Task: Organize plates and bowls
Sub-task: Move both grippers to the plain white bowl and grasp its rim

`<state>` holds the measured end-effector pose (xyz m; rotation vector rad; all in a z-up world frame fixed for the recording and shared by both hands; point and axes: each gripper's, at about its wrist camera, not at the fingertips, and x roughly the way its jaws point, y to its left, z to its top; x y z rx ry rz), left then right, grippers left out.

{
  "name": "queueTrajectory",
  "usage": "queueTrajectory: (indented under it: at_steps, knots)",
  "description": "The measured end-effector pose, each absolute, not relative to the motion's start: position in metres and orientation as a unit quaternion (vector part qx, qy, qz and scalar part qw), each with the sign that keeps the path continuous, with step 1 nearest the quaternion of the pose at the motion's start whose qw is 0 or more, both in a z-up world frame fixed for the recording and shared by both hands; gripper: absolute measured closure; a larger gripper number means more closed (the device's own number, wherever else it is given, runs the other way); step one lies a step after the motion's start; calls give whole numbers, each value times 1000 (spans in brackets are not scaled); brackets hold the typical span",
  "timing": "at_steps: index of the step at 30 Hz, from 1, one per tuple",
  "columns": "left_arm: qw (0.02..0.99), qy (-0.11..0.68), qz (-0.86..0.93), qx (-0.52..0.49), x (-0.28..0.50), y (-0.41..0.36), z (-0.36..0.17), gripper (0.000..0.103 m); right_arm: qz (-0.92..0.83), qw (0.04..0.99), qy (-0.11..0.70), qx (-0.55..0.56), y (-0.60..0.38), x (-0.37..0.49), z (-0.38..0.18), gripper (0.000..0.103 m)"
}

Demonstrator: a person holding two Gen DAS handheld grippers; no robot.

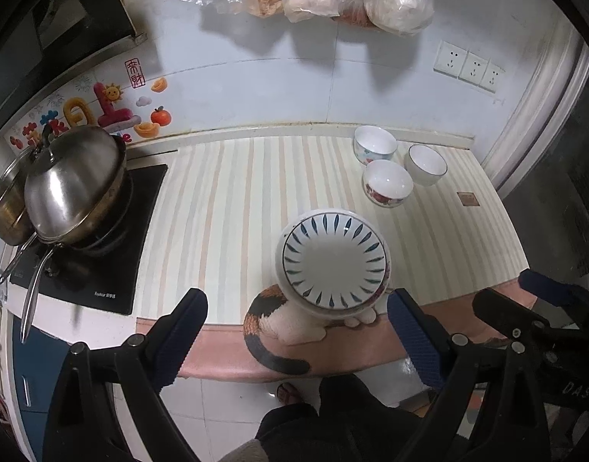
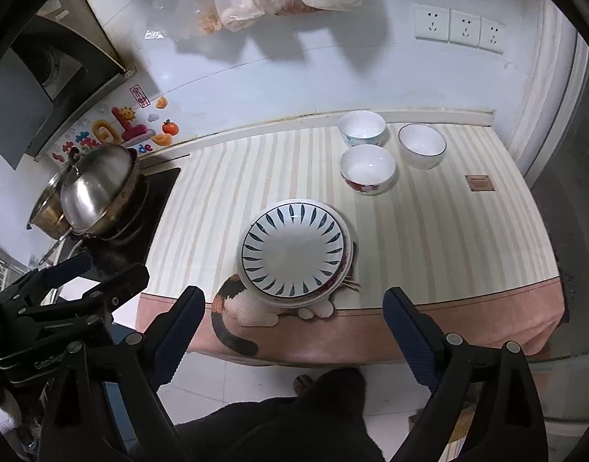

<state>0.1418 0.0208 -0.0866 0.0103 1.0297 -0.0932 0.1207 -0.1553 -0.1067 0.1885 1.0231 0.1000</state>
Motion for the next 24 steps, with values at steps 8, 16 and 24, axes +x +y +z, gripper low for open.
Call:
queueTrajectory:
  at_steps: [8,16,24]
  knots:
    - [870,491,-41,5,213,-14,-112,7,92,855,483,167,-209,180,-138,7]
    - [854,518,-45,17,334,-73,-166,7,67,833,508,210,-297,293,-202,7]
    - [773,629,-76,-25,448,-117,-275,33,66,787,574,216,-355,415,-298,29]
